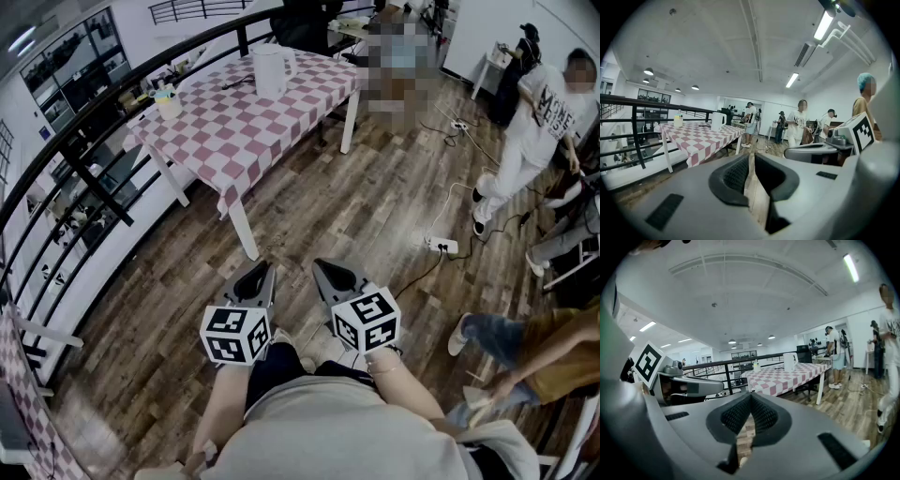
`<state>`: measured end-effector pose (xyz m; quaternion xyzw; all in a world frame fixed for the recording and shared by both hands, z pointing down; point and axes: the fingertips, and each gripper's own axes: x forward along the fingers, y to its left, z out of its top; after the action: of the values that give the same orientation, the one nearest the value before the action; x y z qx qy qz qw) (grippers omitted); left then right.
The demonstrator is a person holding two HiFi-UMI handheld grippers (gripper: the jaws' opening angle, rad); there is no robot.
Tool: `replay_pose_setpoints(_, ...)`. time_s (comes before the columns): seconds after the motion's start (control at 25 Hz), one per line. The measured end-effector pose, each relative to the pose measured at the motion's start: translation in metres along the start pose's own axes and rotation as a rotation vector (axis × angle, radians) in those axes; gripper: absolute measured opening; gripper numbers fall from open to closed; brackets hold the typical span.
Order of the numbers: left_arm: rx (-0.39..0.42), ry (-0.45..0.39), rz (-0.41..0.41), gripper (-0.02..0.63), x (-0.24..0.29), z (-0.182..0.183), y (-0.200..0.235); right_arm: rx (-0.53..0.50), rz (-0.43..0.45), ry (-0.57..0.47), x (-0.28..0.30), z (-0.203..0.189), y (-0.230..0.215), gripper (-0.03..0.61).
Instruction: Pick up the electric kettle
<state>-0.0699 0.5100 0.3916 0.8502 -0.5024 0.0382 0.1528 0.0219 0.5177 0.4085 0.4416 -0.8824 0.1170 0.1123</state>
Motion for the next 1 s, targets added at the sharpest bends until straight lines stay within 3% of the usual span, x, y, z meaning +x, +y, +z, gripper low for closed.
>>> replay_pose_setpoints(0.52,-0.027,0.018,0.022,0.053,-0.004,-0.009,0.011,-0.006,0.016,0.003,0.011,-0.002,0.010,0.003)
replay_pose_setpoints(0.76,-0.048,-0.038,0.001,0.054,-0.003,-0.003,0.009,0.030,0.004,-0.051,0.008,0.002,0.001,0.006)
replay_pose_setpoints(1.0,-0.050,-0.015,-0.030,0.054,0.009,-0.001,0.003,0.058,-0.011,-0.041,0.007,0.002,-0.010,0.031)
